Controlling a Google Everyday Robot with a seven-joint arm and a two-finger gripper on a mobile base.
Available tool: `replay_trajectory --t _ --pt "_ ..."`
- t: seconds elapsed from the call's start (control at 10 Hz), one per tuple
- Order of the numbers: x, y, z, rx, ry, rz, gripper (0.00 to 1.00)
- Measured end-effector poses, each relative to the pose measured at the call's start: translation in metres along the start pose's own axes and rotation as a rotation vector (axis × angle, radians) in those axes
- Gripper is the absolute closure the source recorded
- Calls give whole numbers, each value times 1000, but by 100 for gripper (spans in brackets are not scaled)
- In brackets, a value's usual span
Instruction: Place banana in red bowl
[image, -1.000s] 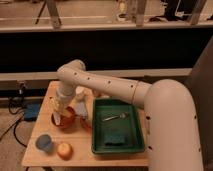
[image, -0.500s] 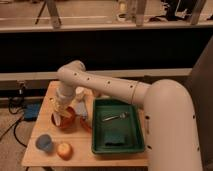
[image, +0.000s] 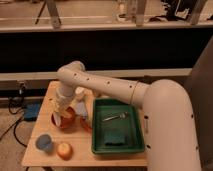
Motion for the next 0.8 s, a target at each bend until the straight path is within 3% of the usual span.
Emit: replay_trajectory --t 0.8 --pt "1 -1 5 11 -10 -15 100"
